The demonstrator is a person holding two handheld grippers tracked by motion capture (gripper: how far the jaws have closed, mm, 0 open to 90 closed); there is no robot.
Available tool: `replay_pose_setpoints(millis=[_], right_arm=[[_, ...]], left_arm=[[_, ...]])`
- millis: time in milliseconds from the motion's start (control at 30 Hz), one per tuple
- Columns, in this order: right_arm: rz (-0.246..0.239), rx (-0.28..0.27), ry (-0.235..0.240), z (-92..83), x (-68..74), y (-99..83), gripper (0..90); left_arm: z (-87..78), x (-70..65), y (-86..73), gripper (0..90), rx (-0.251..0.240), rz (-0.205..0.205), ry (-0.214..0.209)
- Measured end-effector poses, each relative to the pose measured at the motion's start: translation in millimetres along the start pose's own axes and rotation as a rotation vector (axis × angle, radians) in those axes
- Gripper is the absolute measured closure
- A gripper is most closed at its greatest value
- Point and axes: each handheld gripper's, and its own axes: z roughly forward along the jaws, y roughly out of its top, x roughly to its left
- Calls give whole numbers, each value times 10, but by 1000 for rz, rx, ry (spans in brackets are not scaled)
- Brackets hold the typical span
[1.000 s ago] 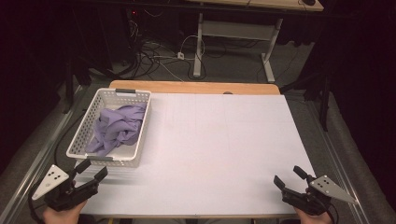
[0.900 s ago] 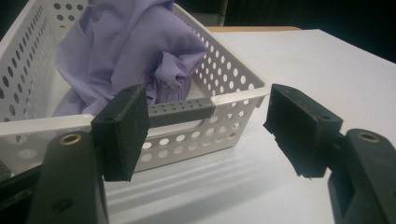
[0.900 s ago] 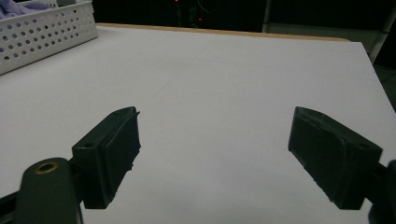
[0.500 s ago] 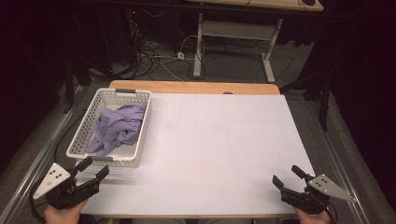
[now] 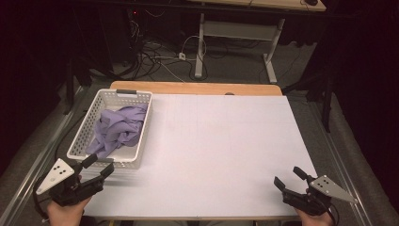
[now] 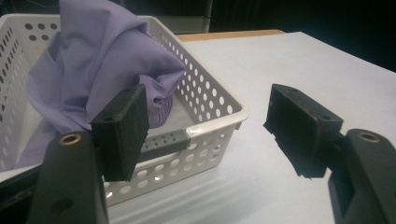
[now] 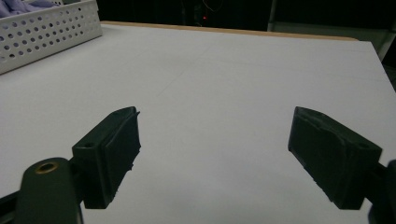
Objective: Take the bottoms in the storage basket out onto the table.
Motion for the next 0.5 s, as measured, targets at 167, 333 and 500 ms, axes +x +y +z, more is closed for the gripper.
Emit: replay_pose_setpoints(millis=[167,333,500], right_arm=[[0,0,1,0,0,0,173],[1,1,2,0,-2,-1,173],[0,1,3,2,-1,0,173]], left_arm=[[44,-29,21,292,0,7,-10],[83,-32,36,292,-3,-6,-14],[119,-50,48,292,0,-1,-24]])
